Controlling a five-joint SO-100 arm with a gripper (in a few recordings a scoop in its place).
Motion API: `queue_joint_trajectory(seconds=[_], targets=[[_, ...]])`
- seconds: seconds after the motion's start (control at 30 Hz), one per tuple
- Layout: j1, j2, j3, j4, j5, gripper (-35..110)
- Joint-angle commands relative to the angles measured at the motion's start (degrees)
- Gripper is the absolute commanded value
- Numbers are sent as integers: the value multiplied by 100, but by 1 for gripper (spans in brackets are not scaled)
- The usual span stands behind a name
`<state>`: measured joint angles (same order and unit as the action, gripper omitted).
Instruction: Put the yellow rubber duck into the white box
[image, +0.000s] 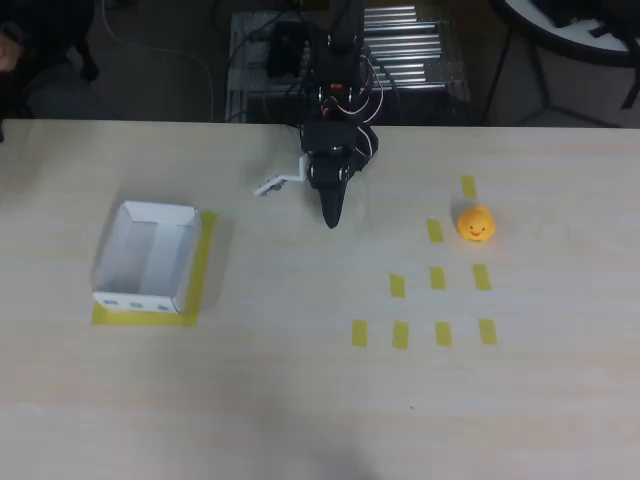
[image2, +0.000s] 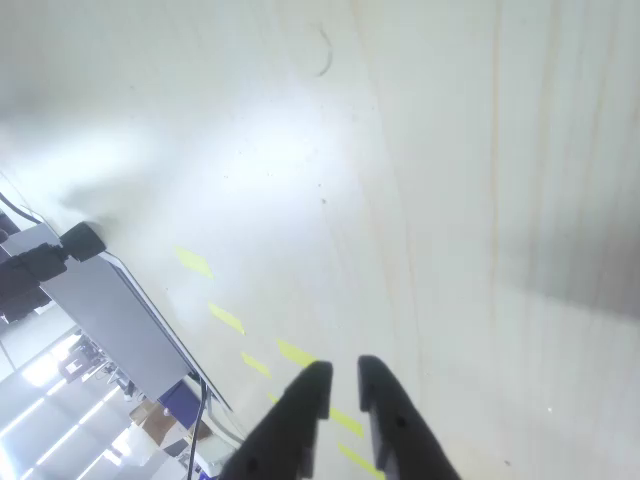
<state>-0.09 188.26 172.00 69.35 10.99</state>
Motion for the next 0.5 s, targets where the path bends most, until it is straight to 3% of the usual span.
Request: queue_joint_trajectory(seconds=[0.0, 0.3, 0.47], targets=[[35, 281, 88, -79, 26, 0], [-352, -316, -132, -422, -281, 0], [-281, -2232, -1890, -940, -475, 0]])
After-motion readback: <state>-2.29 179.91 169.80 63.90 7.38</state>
